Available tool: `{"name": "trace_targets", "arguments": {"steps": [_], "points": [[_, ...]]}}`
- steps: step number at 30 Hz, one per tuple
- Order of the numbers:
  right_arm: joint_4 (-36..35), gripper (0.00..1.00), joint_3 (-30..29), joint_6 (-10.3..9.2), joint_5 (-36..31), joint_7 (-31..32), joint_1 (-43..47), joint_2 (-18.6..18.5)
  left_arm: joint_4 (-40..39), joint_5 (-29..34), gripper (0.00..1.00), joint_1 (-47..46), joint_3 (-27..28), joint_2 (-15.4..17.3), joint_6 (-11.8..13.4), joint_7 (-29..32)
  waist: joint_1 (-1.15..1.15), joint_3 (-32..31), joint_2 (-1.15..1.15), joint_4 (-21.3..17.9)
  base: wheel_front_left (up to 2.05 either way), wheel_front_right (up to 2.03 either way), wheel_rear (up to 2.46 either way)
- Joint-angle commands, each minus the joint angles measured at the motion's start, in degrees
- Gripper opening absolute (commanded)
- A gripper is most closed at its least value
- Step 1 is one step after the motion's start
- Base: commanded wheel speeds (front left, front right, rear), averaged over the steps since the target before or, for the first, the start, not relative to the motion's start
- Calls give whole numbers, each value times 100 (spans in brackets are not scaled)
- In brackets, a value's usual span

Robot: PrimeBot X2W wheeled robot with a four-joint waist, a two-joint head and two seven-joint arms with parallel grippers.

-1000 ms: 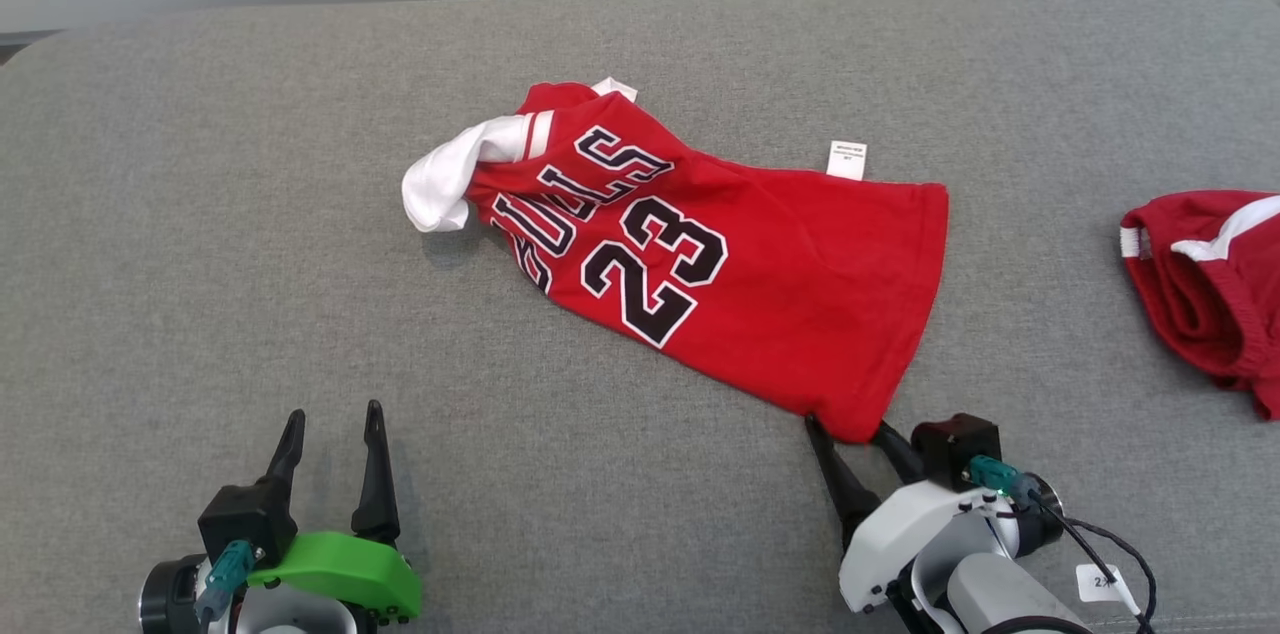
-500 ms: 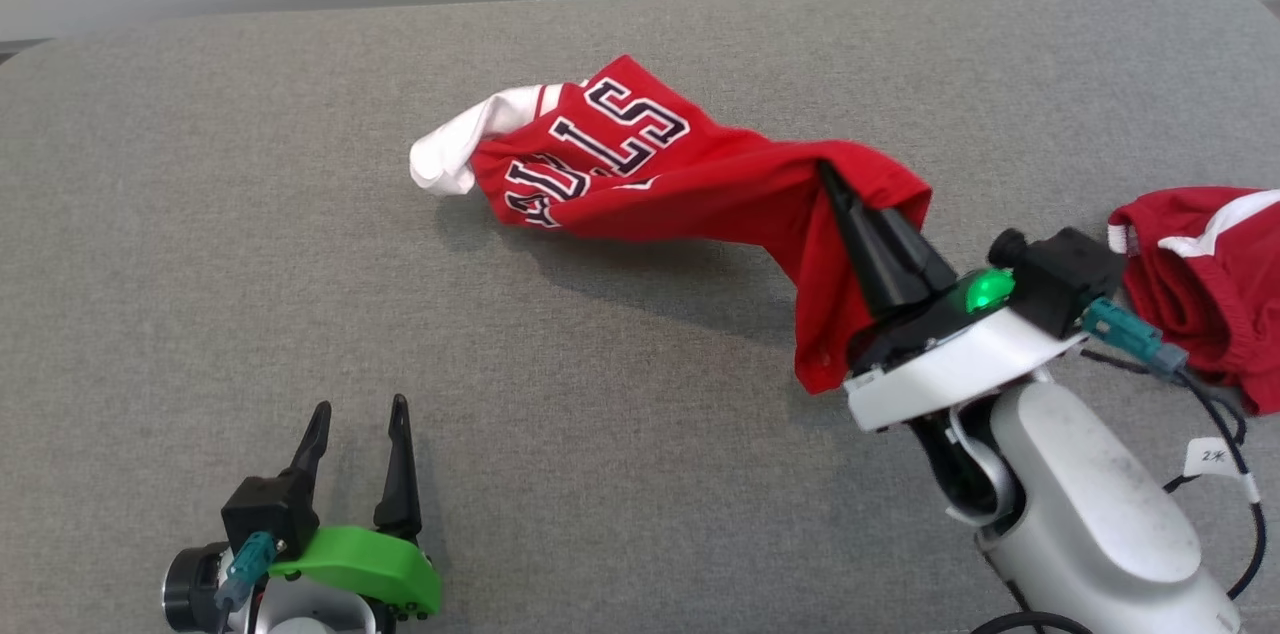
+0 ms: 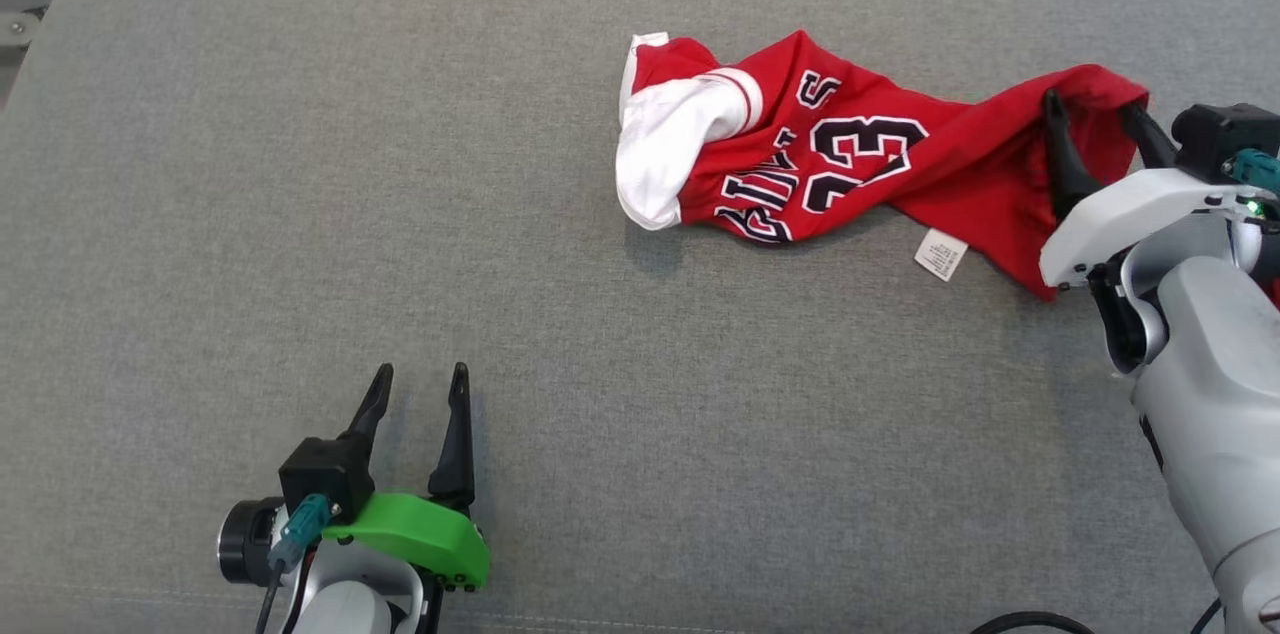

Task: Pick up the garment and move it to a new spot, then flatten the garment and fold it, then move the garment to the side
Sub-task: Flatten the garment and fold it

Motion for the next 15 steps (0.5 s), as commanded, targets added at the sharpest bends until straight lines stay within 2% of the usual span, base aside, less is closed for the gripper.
{"name": "trace_targets", "arguments": {"steps": [1, 3, 6, 15], "points": [[354, 100, -87, -1, -211, -17, -62, -20, 0, -39, 100, -85, -20, 14, 32, -1, 0, 176, 0, 162, 0, 0, 0], [592, 100, -149, -1, -362, -22, -99, 93, 3, -57, 100, -91, -9, 15, 53, -1, 0, 153, 0, 88, 0, 0, 0], [504, 100, -186, -1, -513, -24, 149, 202, -26, -26, 100, -107, 15, 15, 29, -1, 0, 78, 0, -94, 0, 0, 0], [-789, 100, 21, -1, -526, -23, 1415, 611, -167, 68, 100, -171, 31, 15, -123, -2, 0, -208, 0, -715, 0, 0, 0]]}}
